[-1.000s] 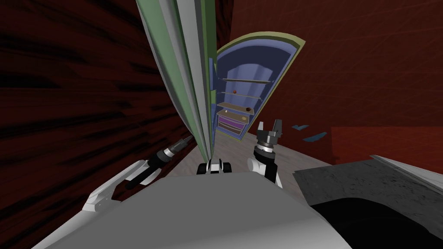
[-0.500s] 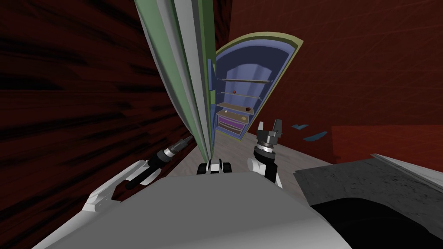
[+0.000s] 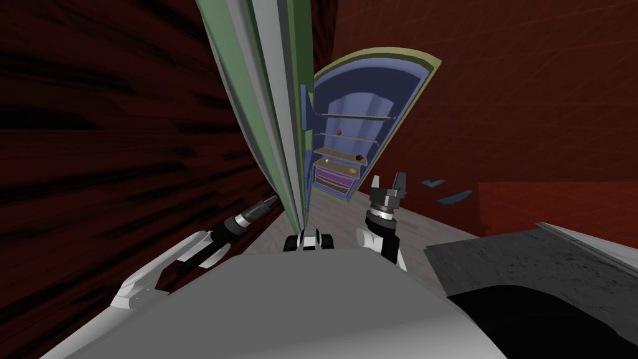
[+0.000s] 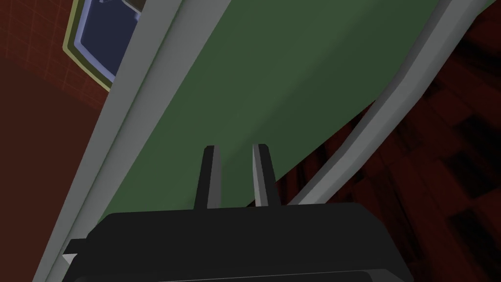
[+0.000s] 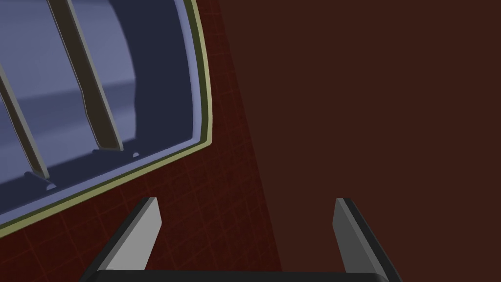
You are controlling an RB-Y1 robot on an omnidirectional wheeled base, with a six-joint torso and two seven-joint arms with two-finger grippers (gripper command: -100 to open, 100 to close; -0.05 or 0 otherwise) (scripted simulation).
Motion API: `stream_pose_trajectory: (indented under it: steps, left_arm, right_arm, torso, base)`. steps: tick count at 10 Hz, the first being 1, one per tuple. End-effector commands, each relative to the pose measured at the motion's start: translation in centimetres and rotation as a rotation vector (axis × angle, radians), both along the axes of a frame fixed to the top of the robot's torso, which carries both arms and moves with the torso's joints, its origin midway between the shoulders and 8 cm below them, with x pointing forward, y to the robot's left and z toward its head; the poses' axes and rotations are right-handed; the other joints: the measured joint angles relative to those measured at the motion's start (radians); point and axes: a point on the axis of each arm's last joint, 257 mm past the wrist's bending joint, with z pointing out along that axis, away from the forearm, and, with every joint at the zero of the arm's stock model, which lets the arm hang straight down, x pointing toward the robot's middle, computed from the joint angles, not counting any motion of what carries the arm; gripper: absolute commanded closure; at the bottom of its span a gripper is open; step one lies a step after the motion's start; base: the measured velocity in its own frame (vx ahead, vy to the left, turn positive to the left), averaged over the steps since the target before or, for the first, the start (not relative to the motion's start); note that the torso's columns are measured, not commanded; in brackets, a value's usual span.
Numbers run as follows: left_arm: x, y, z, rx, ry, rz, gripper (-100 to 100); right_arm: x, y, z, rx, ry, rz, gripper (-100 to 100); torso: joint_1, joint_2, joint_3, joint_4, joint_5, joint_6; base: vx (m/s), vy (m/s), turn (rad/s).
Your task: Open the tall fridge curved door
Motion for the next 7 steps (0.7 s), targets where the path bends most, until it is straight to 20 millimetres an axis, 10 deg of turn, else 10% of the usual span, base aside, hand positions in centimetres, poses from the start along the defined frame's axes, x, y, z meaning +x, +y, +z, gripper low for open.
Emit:
stream_pose_trajectory:
  steps: [1, 7]
  left_arm:
    - [-0.3, -0.1, 1.7, 0.000, 0.000, -0.014, -100]
    - [-1.4, -1.0, 5.0, 0.001, 0.002, -0.055, -100]
  right_arm:
    - [0.0, 0.0, 0.0, 0.000, 0.000, 0.000, 0]
    - [0.0, 0.0, 0.0, 0.000, 0.000, 0.000, 0]
  torso:
    - [-0.005, 0.000, 0.000, 0.000, -0.002, -0.001]
    - [0.007, 0.000, 0.000, 0.000, 0.001, -0.002]
  base:
    - [0.012, -0.060, 0.093]
    - [0.012, -0.020, 0.076]
